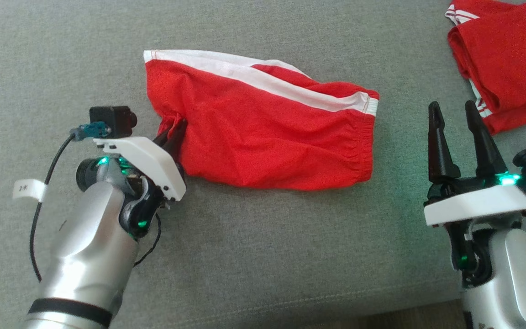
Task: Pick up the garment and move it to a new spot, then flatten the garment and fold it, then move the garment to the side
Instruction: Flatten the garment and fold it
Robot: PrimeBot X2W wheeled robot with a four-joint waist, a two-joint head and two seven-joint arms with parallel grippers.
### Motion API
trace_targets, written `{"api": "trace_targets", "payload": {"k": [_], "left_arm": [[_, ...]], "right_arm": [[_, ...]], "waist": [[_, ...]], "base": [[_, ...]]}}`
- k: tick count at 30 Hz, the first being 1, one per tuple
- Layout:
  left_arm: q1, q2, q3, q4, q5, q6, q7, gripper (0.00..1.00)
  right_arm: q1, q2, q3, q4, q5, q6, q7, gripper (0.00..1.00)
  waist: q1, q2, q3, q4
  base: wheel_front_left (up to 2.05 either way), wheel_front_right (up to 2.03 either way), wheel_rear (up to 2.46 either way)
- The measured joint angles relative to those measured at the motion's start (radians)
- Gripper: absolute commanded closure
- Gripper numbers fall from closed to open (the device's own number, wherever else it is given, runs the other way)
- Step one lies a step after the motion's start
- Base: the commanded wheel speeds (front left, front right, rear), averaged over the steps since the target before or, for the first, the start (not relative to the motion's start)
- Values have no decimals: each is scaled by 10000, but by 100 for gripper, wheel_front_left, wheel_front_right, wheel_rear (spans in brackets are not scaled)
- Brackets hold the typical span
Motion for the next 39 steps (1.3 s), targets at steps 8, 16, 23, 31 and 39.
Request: {"api": "trace_targets", "payload": {"k": [8,16,23,31,39], "left_arm": [[291,146,12,-31,-165,-31,-805,100],[1591,259,77,-959,-322,142,-1354,100],[2809,288,138,-1894,-535,502,-1580,100],[3911,138,196,-2545,-842,928,-1678,100],[3928,104,190,-2819,-479,1313,-2452,0]], "right_arm": [[2,0,-90,65,-2,0,-2,0],[229,8,-445,61,-19,0,8,0],[541,29,-704,61,-211,0,226,0],[645,46,-771,31,-295,0,445,0],[647,50,-769,38,-295,0,545,0]], "waist": [[0,0,-237,166],[-1,0,-667,632],[-1,0,-1035,1044],[-1,0,-1340,1345],[-1,0,-1488,1401]], "base": [[0,0,0],[0,0,0],[0,0,0],[0,0,0],[0,0,0]]}}
